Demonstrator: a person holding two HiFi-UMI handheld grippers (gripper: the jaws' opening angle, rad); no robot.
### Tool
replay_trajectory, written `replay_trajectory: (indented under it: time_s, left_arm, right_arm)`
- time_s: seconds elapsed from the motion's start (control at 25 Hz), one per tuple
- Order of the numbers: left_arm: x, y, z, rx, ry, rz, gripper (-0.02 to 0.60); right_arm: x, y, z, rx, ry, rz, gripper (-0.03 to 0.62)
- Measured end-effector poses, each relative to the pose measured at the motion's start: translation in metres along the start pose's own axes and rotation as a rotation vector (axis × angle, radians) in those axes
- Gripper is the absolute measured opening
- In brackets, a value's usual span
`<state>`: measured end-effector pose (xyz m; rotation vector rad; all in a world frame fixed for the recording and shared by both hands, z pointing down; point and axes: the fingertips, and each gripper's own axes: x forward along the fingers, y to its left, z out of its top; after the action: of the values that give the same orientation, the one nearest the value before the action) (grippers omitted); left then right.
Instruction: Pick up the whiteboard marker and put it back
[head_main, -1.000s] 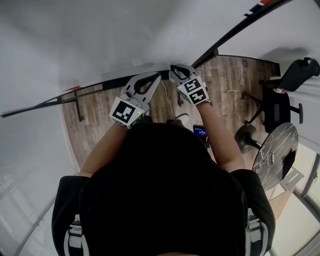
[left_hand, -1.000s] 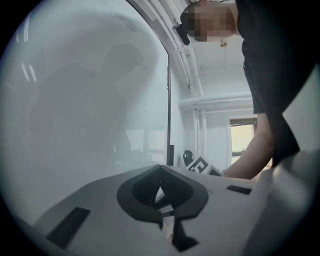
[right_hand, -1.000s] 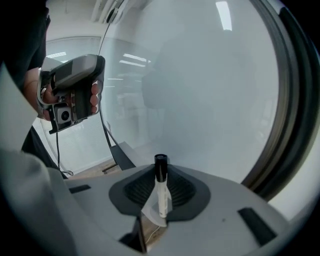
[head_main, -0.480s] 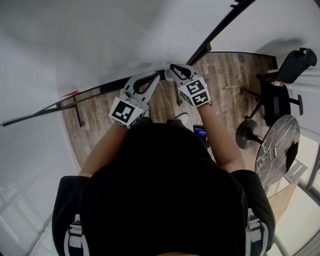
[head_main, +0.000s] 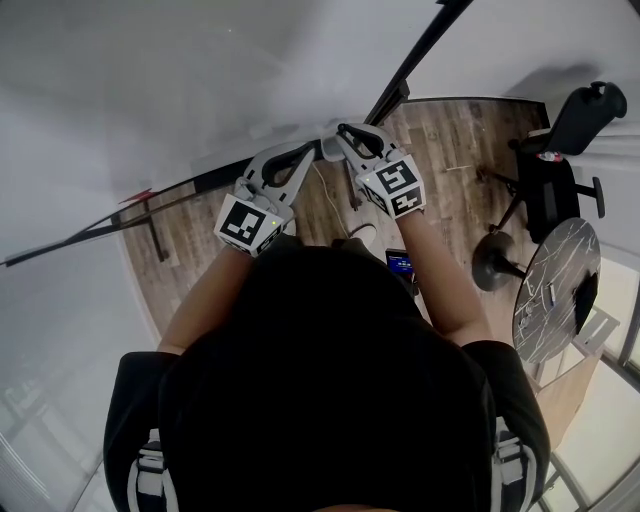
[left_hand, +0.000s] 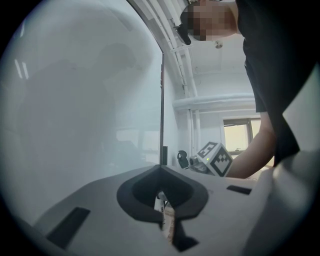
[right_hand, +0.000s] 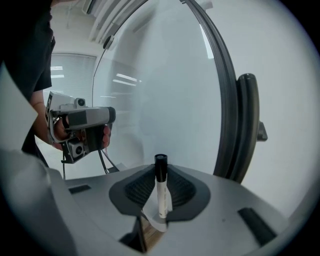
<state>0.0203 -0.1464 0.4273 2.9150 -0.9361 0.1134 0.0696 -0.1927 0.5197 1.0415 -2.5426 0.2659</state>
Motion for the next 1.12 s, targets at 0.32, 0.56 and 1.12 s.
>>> replay_trajectory:
  time_s: [0.32,0.56,1.12]
  left_arm:
    - [0.004,-0.001,-0.002,0.011,0.013,-0.009,0.003]
    - [0.003,-0.003,0.002,0.007,-0.001,-0.018,0.003]
    - [0.001,-0.011,0.036,0.036,-0.036,-0.04,0.003]
  right_arm:
    - [-0.026,0.004,0.034,-0.006,-0.074,0.003,0.069]
    - [-0.048,0.013,0.07,-0.021,-0.148,0.013,0.069]
    - [-0.098,0.032,0.116,-0.036,-0.229,0.044,0.069]
